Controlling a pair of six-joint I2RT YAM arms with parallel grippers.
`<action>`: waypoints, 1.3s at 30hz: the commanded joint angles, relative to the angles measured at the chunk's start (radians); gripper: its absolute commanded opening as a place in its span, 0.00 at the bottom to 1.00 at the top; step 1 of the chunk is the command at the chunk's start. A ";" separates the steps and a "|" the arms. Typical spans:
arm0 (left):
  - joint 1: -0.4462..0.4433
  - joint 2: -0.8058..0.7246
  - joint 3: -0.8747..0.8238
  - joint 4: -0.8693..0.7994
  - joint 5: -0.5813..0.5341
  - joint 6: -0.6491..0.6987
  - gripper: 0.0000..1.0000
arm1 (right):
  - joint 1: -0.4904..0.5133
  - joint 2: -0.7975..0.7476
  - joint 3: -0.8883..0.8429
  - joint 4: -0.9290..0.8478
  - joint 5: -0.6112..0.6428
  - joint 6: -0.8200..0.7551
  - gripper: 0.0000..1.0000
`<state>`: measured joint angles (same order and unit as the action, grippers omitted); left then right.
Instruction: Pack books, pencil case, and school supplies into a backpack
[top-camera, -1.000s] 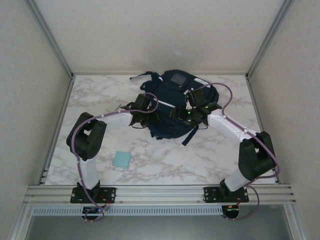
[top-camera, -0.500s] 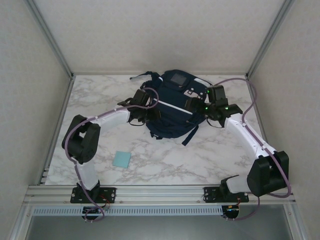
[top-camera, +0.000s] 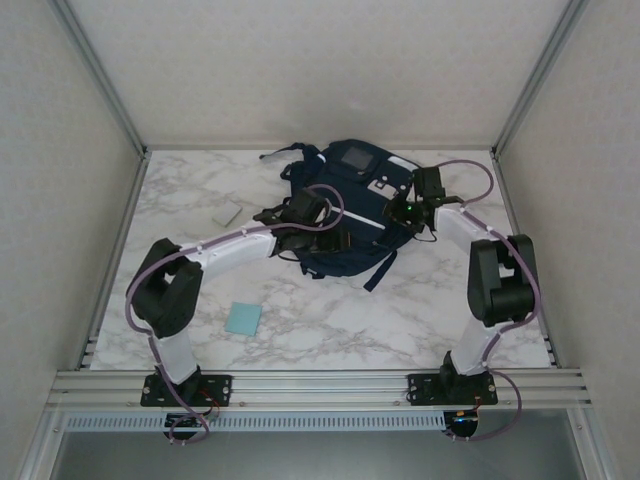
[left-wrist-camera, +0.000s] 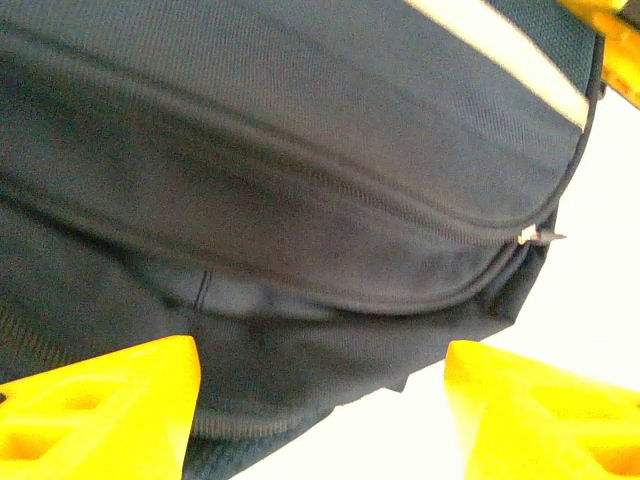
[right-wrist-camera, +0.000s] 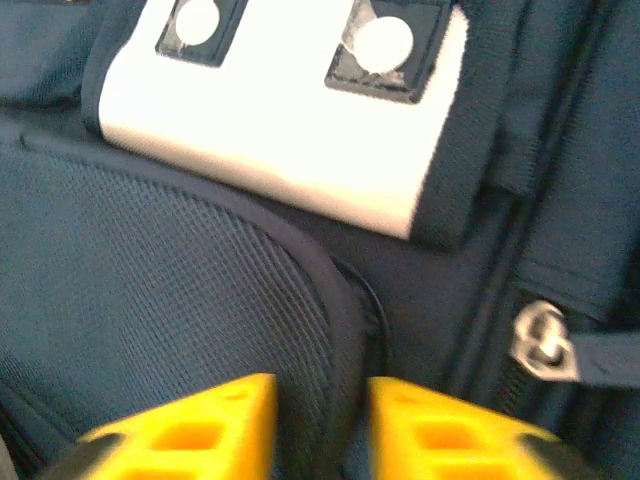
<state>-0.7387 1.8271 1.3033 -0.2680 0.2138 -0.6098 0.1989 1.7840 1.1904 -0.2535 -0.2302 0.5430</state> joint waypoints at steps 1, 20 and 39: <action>0.025 0.074 0.051 0.083 -0.037 0.005 0.67 | -0.001 0.015 0.042 0.081 -0.075 0.030 0.07; 0.143 0.303 0.367 0.127 -0.034 0.101 0.67 | 0.130 -0.319 -0.270 0.140 -0.053 0.219 0.00; -0.090 -0.044 0.019 -0.096 -0.174 0.091 0.68 | 0.184 -0.208 -0.154 0.032 0.067 0.202 0.00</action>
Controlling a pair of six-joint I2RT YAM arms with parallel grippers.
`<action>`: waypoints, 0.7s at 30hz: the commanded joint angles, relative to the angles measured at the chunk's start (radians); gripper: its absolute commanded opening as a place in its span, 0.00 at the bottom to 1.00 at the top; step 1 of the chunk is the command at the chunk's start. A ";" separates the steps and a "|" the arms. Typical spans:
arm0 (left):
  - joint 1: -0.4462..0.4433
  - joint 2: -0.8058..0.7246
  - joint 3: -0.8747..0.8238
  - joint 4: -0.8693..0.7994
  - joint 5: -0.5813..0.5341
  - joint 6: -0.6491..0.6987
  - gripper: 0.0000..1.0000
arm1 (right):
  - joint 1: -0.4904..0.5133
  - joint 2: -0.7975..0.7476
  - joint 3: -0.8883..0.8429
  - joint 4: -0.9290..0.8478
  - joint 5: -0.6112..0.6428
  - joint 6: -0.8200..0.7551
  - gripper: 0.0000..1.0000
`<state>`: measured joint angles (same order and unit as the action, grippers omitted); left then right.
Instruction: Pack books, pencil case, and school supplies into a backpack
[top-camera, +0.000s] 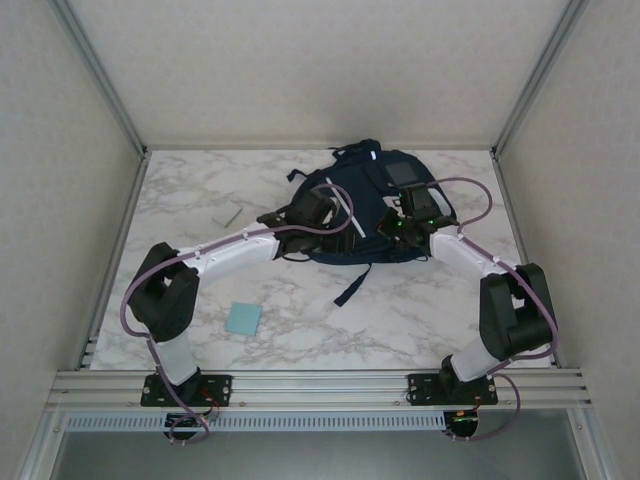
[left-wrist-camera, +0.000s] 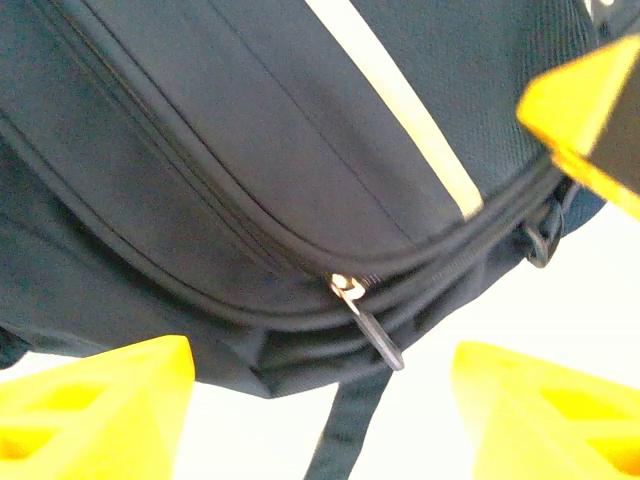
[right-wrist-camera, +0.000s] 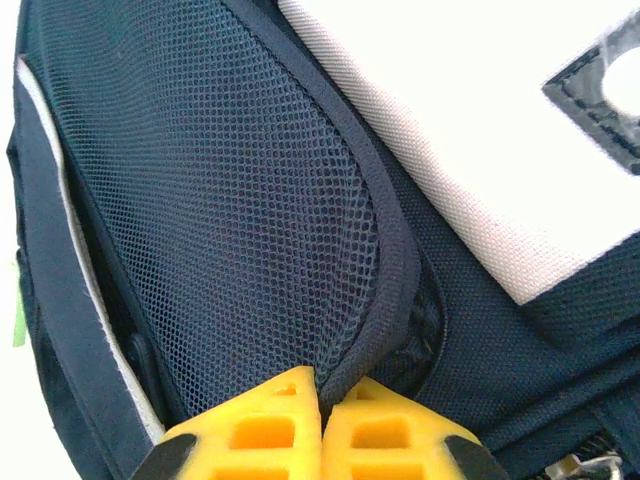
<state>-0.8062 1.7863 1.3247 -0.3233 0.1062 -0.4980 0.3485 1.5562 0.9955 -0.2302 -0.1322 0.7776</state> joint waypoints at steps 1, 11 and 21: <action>-0.028 0.011 0.013 -0.060 -0.090 -0.022 0.67 | 0.039 0.022 0.042 0.009 -0.030 -0.030 0.00; -0.074 0.181 0.164 -0.180 -0.160 -0.028 0.51 | 0.067 0.018 0.052 -0.005 0.000 -0.019 0.00; -0.091 0.294 0.281 -0.320 -0.150 0.015 0.43 | 0.066 0.003 0.066 -0.041 0.042 -0.042 0.00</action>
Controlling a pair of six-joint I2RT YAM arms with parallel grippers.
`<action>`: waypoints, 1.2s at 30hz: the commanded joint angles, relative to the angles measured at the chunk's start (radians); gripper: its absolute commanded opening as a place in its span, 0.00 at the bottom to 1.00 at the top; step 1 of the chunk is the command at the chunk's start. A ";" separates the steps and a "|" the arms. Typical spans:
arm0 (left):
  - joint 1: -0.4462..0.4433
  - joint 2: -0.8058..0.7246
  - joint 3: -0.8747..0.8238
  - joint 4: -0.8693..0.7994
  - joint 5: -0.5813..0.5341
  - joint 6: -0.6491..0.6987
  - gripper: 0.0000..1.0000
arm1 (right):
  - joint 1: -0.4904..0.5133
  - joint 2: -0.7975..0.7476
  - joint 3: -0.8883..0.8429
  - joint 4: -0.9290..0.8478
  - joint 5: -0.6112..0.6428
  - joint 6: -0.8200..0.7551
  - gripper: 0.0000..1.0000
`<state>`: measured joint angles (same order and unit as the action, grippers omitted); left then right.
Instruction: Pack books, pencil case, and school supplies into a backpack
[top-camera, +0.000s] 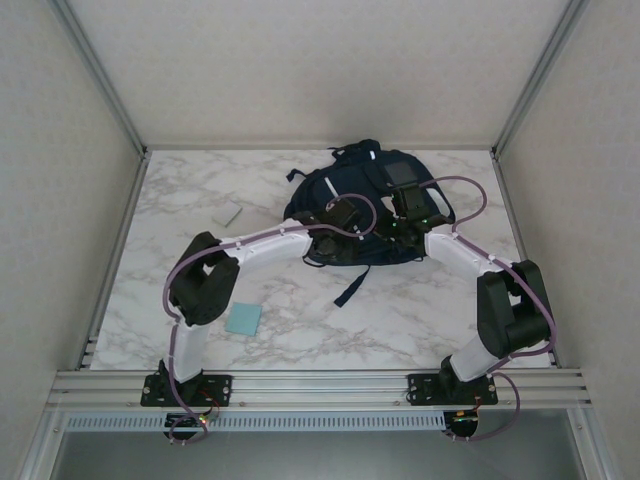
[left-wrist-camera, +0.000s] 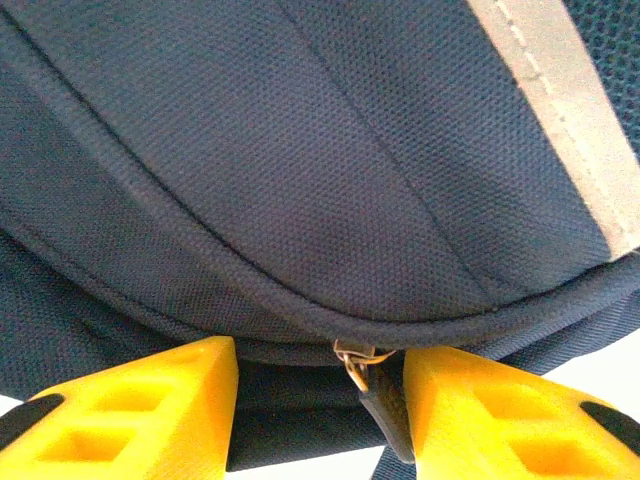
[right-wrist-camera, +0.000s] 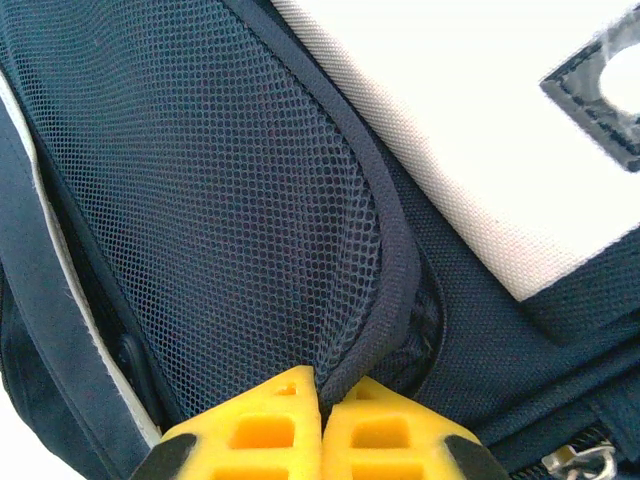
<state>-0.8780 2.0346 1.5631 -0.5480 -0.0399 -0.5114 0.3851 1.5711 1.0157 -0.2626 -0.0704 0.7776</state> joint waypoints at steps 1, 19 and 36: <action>-0.019 0.052 0.051 -0.115 0.002 0.039 0.35 | 0.029 -0.016 0.051 -0.015 -0.014 -0.048 0.00; 0.231 -0.097 -0.032 -0.143 0.057 0.284 0.00 | -0.021 0.012 0.139 -0.181 -0.055 -0.316 0.00; 0.106 -0.169 -0.089 -0.173 0.409 0.338 0.00 | -0.138 0.151 0.313 -0.211 0.091 -0.363 0.00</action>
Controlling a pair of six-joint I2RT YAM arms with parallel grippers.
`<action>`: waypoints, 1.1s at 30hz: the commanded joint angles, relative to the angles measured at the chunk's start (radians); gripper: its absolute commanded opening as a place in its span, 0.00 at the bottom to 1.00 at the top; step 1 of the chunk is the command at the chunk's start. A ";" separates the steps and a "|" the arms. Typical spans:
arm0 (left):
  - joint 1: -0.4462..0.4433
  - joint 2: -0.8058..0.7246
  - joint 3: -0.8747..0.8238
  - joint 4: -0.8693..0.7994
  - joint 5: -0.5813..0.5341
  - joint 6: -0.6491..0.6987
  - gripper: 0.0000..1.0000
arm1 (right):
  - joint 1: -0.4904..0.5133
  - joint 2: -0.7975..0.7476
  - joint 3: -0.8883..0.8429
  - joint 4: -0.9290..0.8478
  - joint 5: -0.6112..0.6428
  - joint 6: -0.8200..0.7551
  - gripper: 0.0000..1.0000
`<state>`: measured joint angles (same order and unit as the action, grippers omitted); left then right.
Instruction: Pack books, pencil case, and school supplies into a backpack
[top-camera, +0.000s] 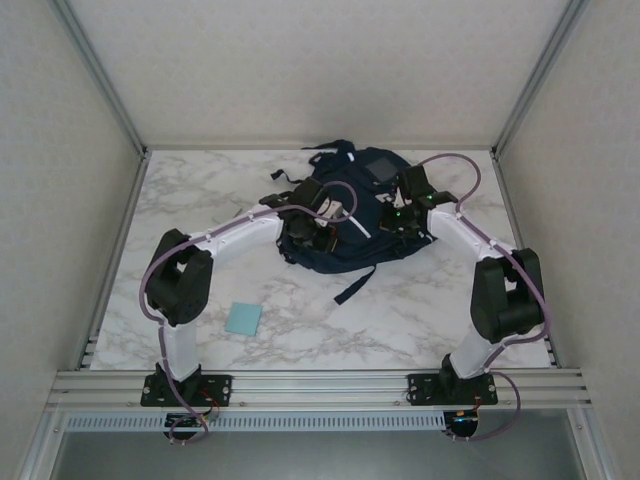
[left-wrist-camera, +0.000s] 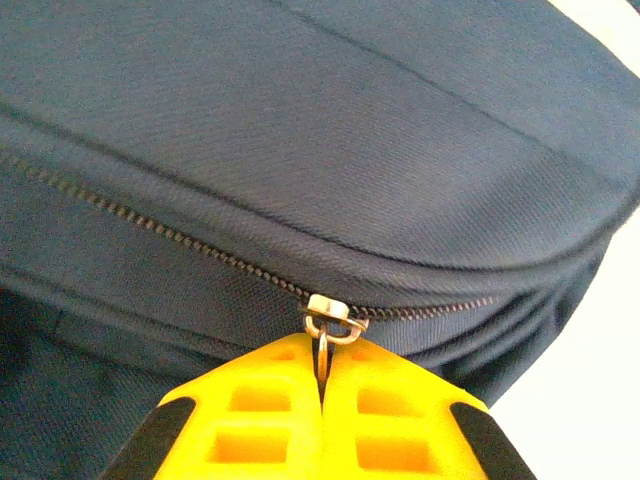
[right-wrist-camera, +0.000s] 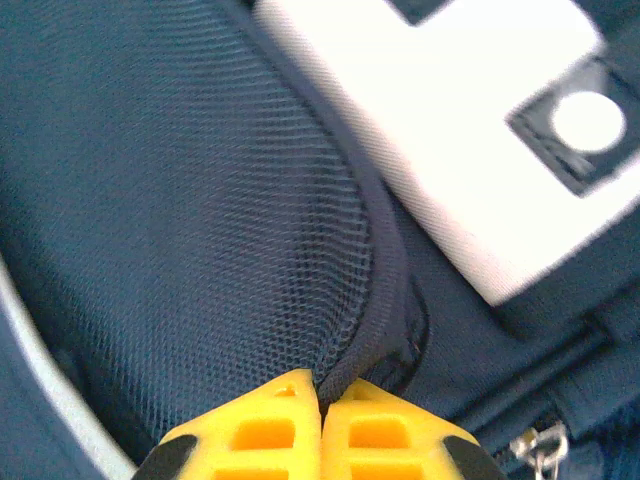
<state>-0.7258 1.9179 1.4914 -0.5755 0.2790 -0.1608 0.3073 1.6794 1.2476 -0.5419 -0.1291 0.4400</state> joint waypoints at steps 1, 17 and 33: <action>-0.066 -0.046 -0.011 -0.134 0.120 -0.025 0.00 | -0.062 0.062 0.108 0.066 0.150 -0.016 0.00; -0.130 0.148 0.329 -0.112 0.194 -0.129 0.00 | -0.067 -0.184 -0.080 0.056 -0.045 0.263 0.61; -0.177 0.172 0.356 -0.084 0.253 -0.142 0.00 | -0.063 -0.290 -0.426 0.411 -0.281 0.579 0.12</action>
<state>-0.8654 2.0941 1.8050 -0.6998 0.4629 -0.3042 0.2344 1.4033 0.8371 -0.1970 -0.3702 0.9836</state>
